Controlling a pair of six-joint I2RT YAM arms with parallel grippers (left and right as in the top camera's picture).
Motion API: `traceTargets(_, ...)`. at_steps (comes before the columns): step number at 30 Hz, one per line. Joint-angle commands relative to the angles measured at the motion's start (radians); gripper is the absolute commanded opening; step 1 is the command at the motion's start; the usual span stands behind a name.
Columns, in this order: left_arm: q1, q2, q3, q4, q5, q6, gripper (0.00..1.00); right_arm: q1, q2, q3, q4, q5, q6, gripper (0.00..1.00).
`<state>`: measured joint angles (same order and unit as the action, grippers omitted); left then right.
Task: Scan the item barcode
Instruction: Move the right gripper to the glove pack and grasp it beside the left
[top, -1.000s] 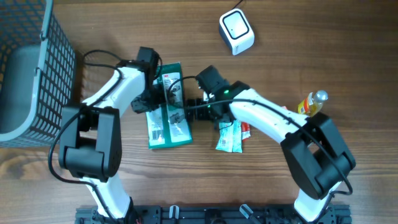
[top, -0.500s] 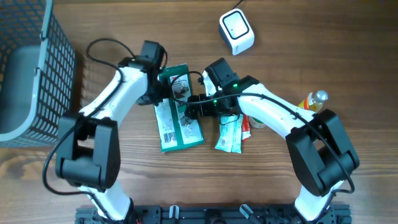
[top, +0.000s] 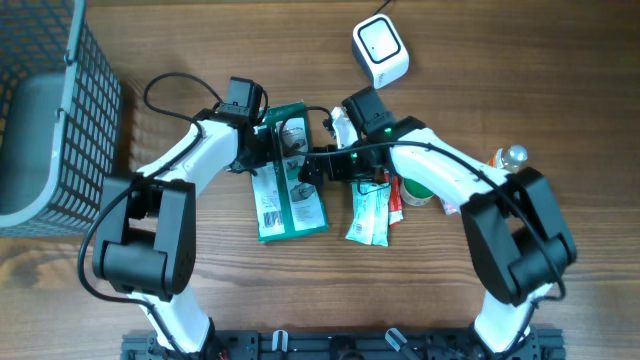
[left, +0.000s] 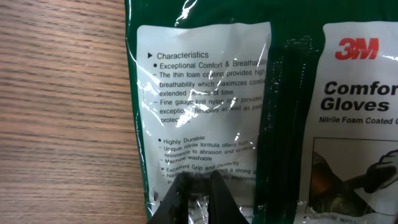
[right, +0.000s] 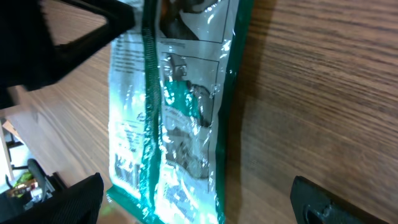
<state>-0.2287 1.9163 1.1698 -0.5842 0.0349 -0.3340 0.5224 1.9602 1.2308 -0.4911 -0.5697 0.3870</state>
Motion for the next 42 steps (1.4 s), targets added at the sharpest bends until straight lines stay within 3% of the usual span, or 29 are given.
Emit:
traceTargets(1,-0.005,0.068,-0.039,-0.006,0.066,0.016,0.04,0.003,0.071,-0.009,0.020,-0.050,-0.017,0.96)
traceTargets(14,-0.005,0.068,-0.039,-0.021,0.066,0.016,0.04,0.061,0.157,-0.009,0.116,-0.088,0.084,0.87)
traceTargets(19,-0.005,0.068,-0.039,-0.021,0.066,0.016,0.04,0.099,0.160,-0.009,0.179,-0.067,0.148,0.76)
traceTargets(22,-0.005,0.068,-0.039,-0.021,0.066,0.016,0.04,0.110,0.161,-0.009,0.193,0.007,0.206,0.63)
traceTargets(27,-0.005,0.068,-0.039,-0.021,0.066,0.016,0.04,0.109,0.162,-0.009,0.203,0.057,0.215,0.56)
traceTargets(35,-0.005,0.068,-0.039,-0.020,0.066,0.016,0.04,0.116,0.217,-0.013,0.252,0.046,0.296,0.52)
traceTargets(39,-0.005,0.068,-0.039,-0.020,0.066,0.016,0.04,0.116,0.226,-0.013,0.259,0.044,0.294,0.34)
traceTargets(42,-0.005,0.068,-0.039,-0.020,0.066,0.016,0.04,0.116,0.226,-0.013,0.266,0.037,0.293,0.27)
